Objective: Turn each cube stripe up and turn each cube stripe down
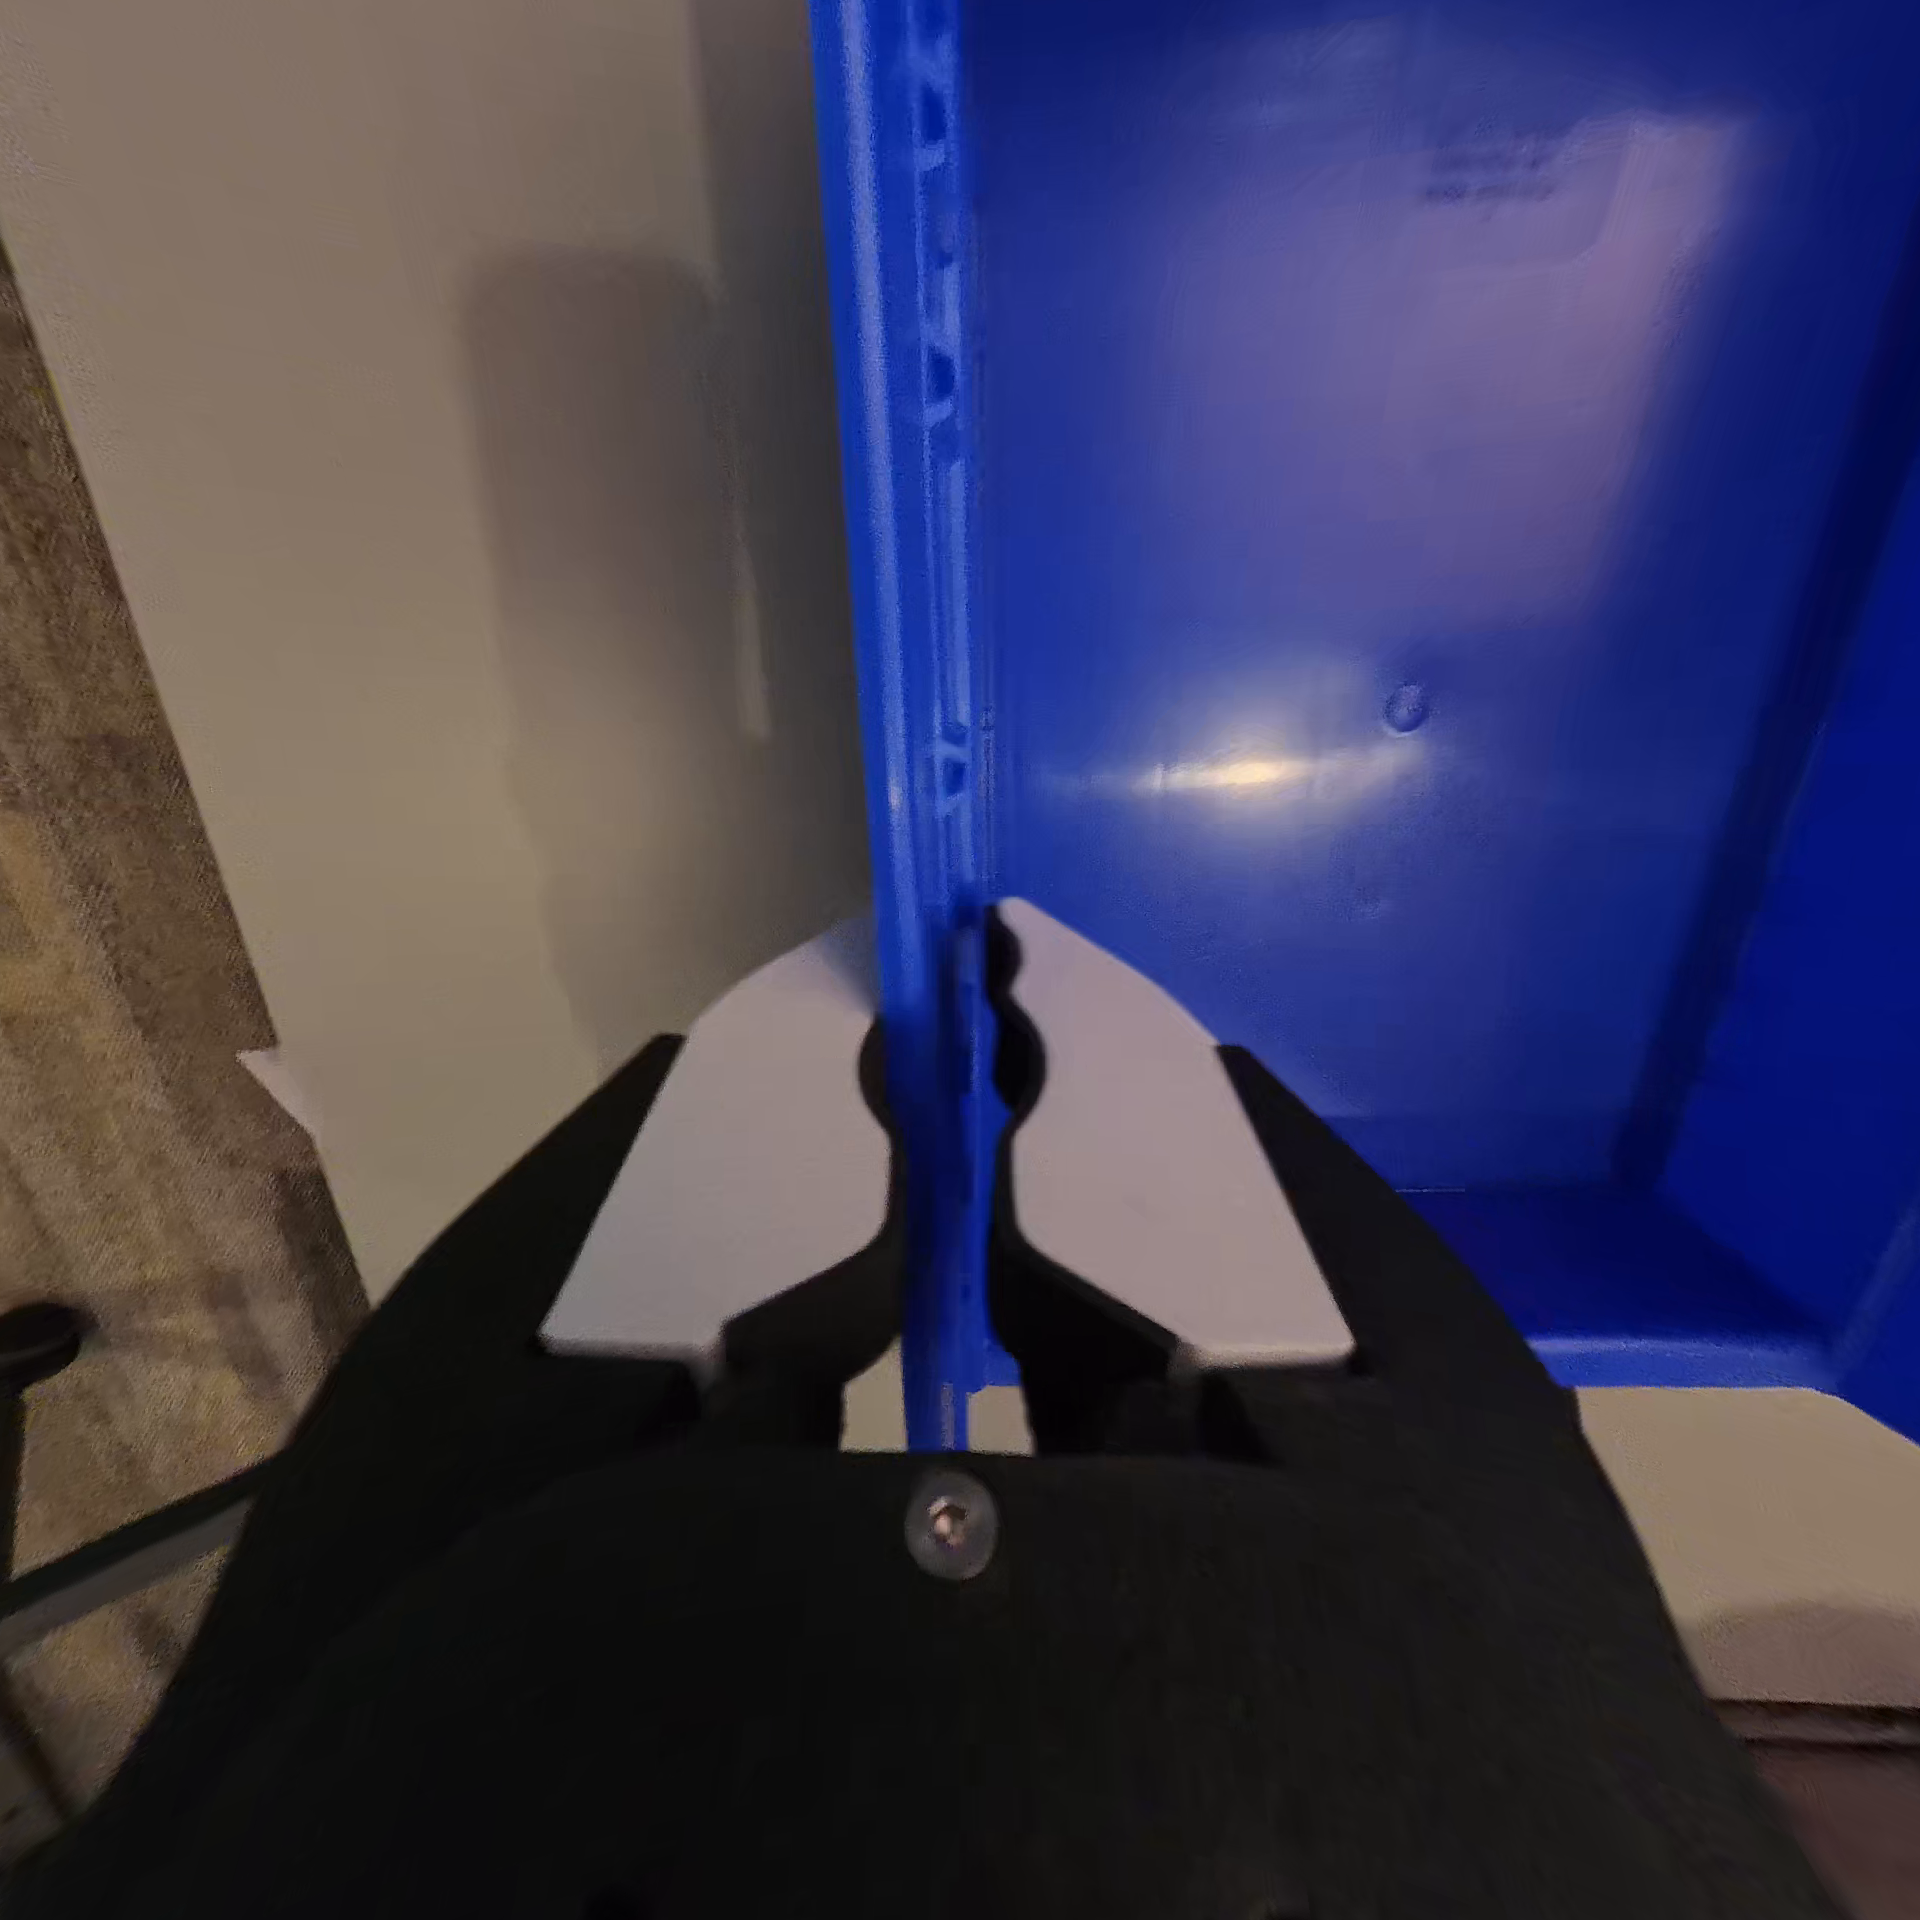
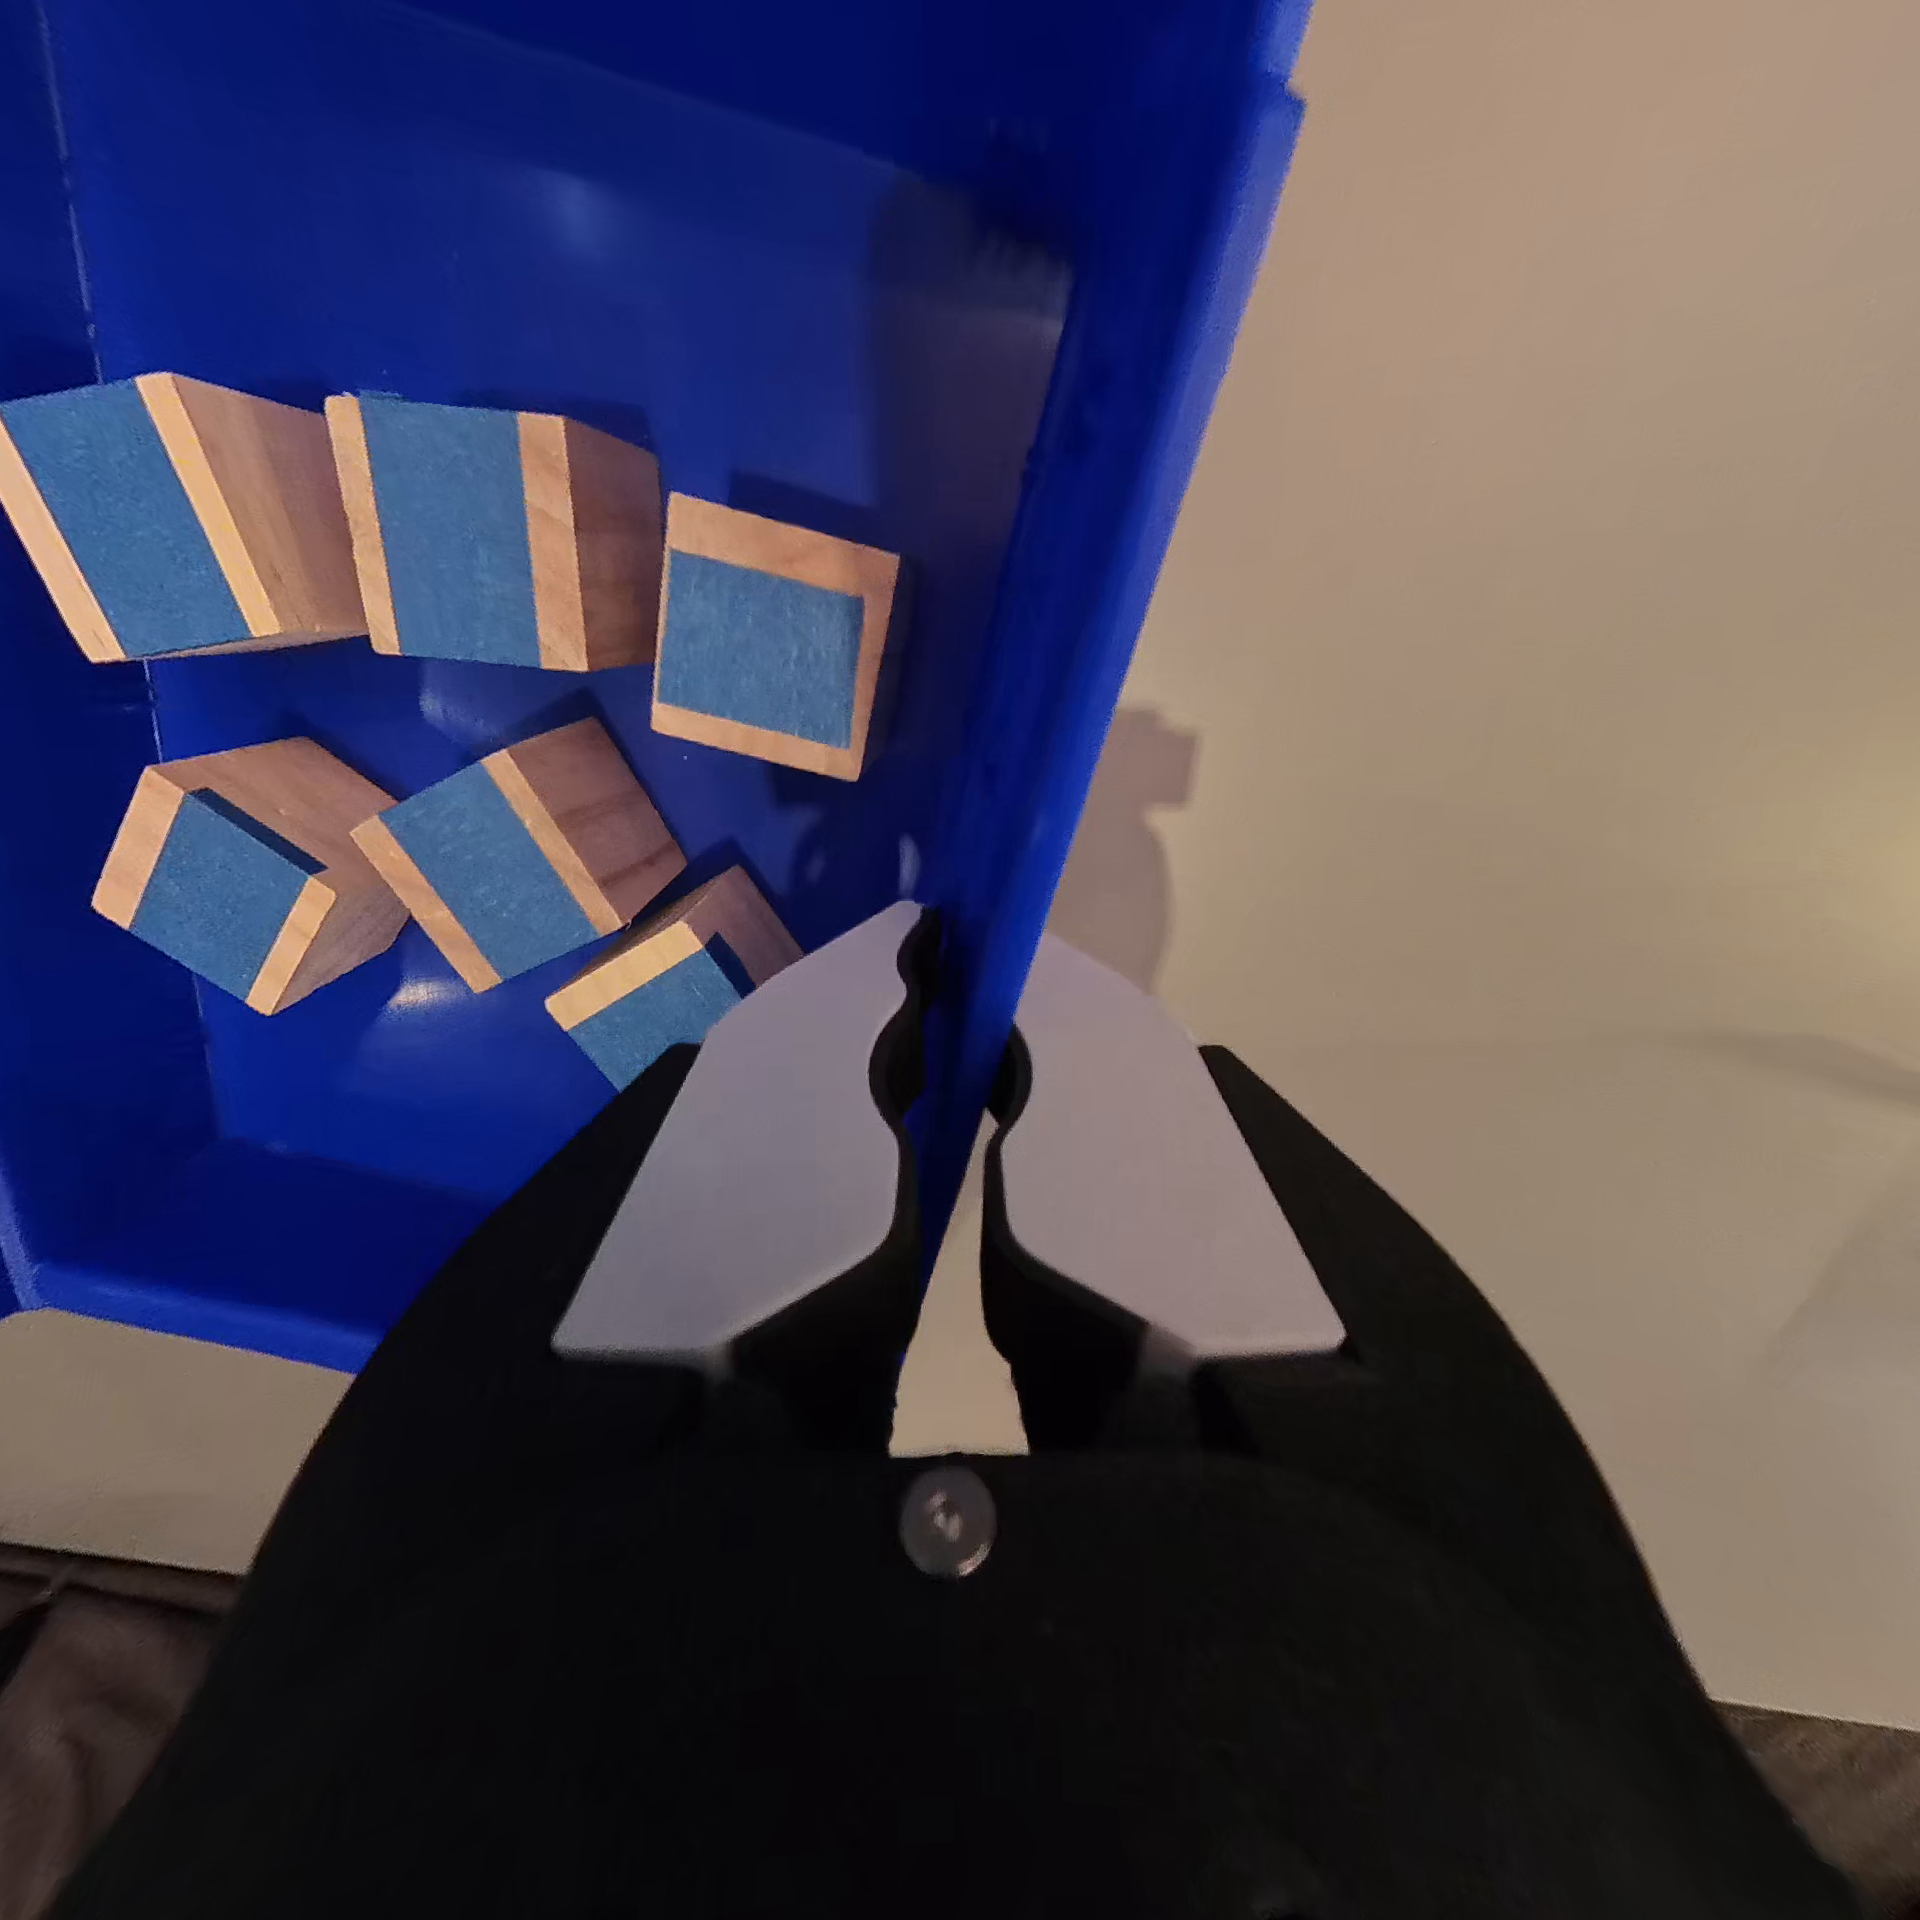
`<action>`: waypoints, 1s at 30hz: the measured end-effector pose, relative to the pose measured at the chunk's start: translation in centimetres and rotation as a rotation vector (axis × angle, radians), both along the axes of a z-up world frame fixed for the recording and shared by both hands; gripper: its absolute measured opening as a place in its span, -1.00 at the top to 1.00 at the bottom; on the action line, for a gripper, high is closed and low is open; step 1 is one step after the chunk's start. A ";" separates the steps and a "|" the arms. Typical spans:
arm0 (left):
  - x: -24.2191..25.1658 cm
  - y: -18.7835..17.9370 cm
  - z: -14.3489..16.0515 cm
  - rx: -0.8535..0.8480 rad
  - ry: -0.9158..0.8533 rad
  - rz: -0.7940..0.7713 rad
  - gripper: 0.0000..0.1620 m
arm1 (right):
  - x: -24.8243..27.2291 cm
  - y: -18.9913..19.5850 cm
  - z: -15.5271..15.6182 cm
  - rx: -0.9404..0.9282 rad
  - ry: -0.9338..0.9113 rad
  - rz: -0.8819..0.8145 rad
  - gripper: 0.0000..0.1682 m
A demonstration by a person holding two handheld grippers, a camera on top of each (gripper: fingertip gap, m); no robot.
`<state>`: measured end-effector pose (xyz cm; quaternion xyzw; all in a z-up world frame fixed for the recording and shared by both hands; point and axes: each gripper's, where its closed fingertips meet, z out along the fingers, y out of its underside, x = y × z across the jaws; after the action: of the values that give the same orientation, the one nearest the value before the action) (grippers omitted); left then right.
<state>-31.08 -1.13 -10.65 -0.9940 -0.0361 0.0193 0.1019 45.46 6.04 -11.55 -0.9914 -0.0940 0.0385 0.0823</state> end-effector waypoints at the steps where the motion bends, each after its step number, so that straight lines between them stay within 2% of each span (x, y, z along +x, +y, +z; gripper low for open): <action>1: 0.4 0.0 -0.1 -0.010 -0.029 0.006 0.93 | -0.3 -0.1 0.0 -0.008 0.007 -0.008 0.92; 4: 3.0 0.2 0.0 -0.019 -0.150 -0.022 0.96 | -1.5 -0.3 0.0 -0.032 0.021 -0.027 0.92; 8: 6.2 1.1 -0.1 -0.062 -0.062 -0.114 0.95 | -3.8 -0.7 0.0 -0.057 0.037 0.004 0.92; 13: 13.3 2.1 -0.1 -0.068 -0.078 -0.284 0.91 | -6.5 -0.7 0.1 -0.057 0.002 0.031 0.92; 19: 19.3 2.1 -0.2 -0.084 -0.049 -0.434 0.90 | -9.9 0.1 0.0 -0.013 0.018 0.077 0.92; 27: 21.6 0.8 -0.3 -0.127 -0.022 -0.471 0.88 | -11.9 -1.2 -0.1 -0.057 0.041 0.147 0.90; 30: 22.4 0.4 -0.3 -0.140 -0.015 -0.493 0.84 | -12.5 -1.8 -1.2 -0.112 0.026 0.198 0.83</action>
<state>-8.64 -0.76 -10.96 -0.9774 0.2082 -0.0110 0.0343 32.96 4.27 -12.79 -0.9798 -0.1879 0.0643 0.0239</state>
